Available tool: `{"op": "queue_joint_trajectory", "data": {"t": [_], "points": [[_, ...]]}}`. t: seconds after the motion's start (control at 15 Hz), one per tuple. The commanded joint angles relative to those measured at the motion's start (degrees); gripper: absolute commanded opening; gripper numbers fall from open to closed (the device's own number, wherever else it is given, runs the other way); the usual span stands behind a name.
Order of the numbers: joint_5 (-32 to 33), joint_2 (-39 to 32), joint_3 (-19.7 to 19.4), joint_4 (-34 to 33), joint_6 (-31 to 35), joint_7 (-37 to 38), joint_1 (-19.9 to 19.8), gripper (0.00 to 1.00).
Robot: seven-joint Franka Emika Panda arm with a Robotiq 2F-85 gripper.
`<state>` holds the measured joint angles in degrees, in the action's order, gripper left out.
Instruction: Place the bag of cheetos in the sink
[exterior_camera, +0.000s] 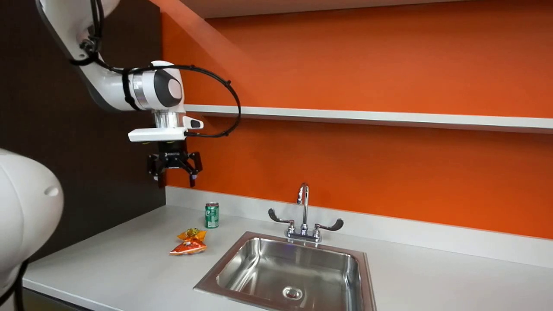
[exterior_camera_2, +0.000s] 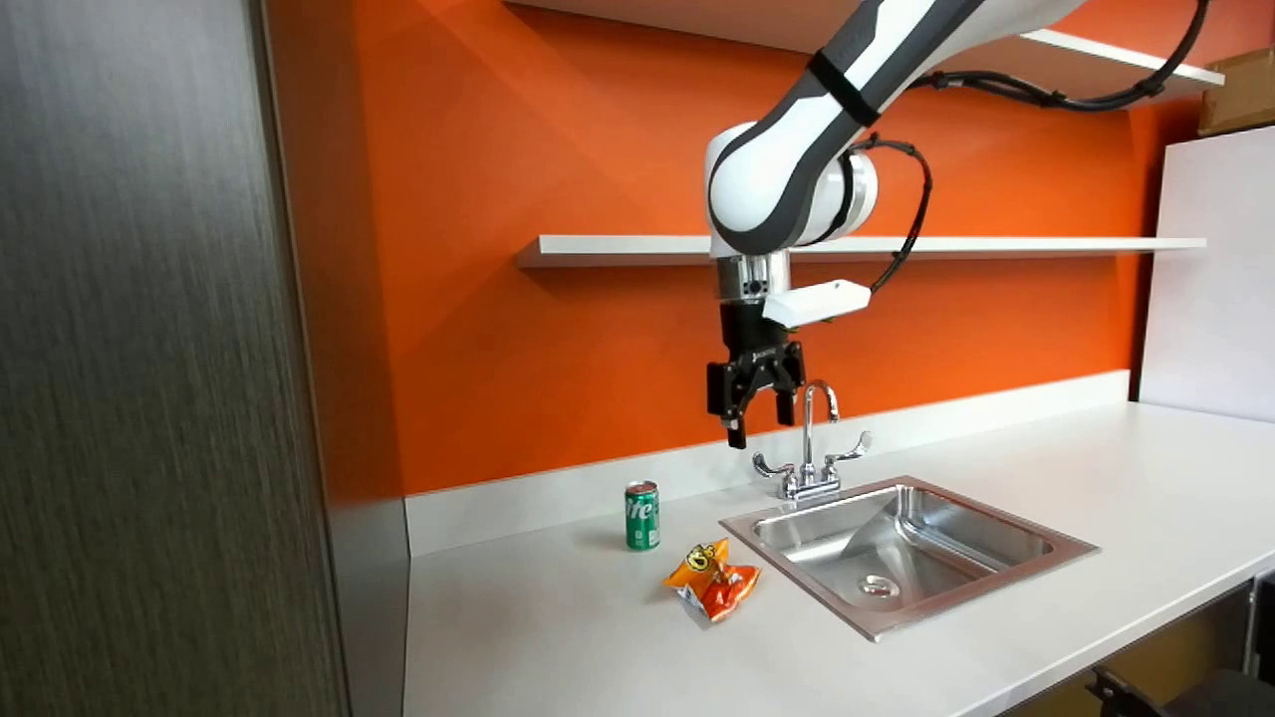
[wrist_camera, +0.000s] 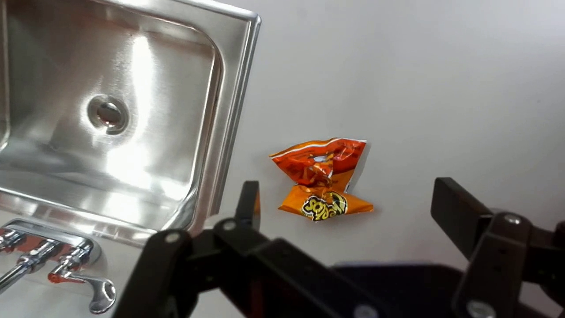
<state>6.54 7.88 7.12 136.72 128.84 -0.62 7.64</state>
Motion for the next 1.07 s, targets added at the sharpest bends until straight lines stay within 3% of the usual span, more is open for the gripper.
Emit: {"op": "queue_joint_trajectory", "data": {"t": [0.0,0.4,1.0], "points": [[0.9,-4.5,0.7,-0.3,4.9,1.9,-0.1,1.0],[3.1,-13.1,-0.2,-2.0,14.7,3.1,-0.2,1.0],[5.5,-22.2,-1.8,-5.7,18.4,4.4,0.9,1.0]]}}
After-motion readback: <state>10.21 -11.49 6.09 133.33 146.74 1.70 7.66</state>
